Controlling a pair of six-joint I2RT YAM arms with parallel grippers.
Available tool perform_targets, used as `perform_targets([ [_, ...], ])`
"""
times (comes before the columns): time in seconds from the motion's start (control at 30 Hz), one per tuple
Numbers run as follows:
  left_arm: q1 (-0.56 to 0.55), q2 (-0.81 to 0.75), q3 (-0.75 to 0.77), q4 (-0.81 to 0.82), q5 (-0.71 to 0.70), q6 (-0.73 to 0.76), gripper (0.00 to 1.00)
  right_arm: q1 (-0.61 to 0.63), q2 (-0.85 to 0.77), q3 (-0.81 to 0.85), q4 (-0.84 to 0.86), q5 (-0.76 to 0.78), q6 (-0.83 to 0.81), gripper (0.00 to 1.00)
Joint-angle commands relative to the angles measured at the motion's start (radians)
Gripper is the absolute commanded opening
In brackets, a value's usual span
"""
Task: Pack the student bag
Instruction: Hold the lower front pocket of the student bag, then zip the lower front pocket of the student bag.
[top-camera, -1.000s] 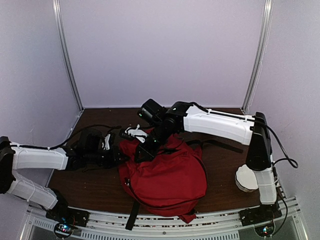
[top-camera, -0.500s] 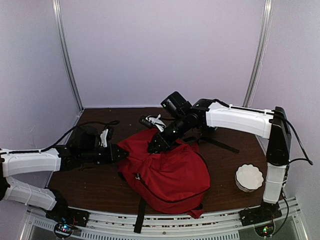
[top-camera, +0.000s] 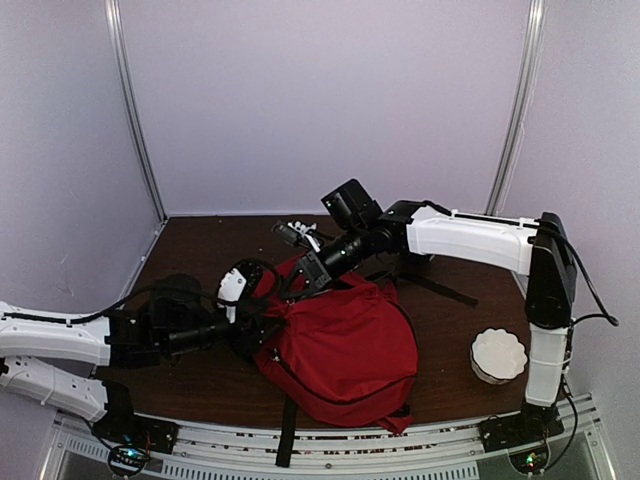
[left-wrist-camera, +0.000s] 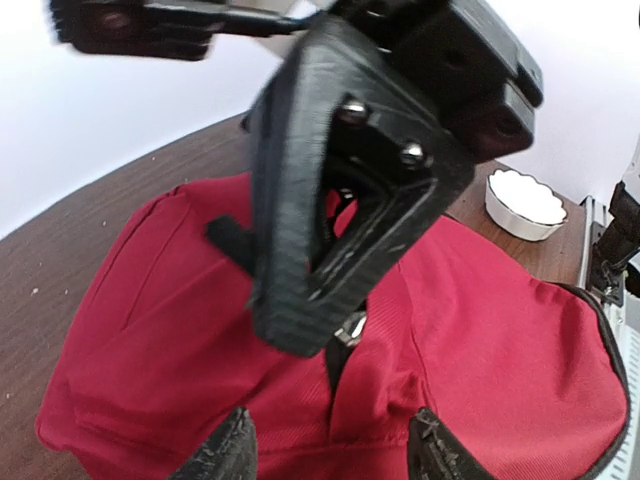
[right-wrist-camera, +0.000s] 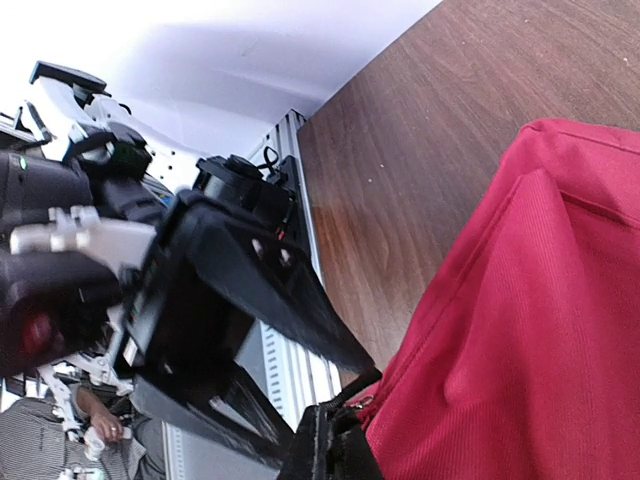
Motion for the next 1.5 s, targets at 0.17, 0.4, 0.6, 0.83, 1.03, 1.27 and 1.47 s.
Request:
perform_targets([
  [0.17, -0.029, 0.188, 0.062, 0.168, -0.061, 0.115, 0.51, -0.012, 0.035, 0.063, 0.198, -0.073, 0.144, 0.00],
  [0.4, -0.029, 0.211, 0.058, 0.183, -0.124, 0.120, 0.19, -0.015, 0.021, 0.064, 0.208, -0.078, 0.121, 0.00],
  [0.6, -0.029, 0.180, 0.043, 0.165, -0.122, 0.121, 0.00, -0.030, 0.021, 0.076, 0.135, -0.045, 0.049, 0.00],
  [0.83, -0.029, 0.070, 0.026, -0.018, -0.107, 0.080, 0.00, -0.134, -0.080, -0.075, 0.220, -0.036, 0.038, 0.00],
  [1.03, -0.032, -0.005, -0.011, -0.126, -0.107, 0.021, 0.00, -0.251, -0.180, -0.262, 0.358, -0.019, 0.094, 0.00],
  [1.27, -0.032, -0.025, -0.026, -0.189, -0.128, -0.003, 0.00, -0.370, -0.226, -0.366, 0.330, 0.039, 0.042, 0.00],
  [1.47, -0.031, -0.002, -0.010, -0.187, -0.126, -0.003, 0.00, -0.406, -0.223, -0.384, 0.337, 0.036, 0.045, 0.00],
])
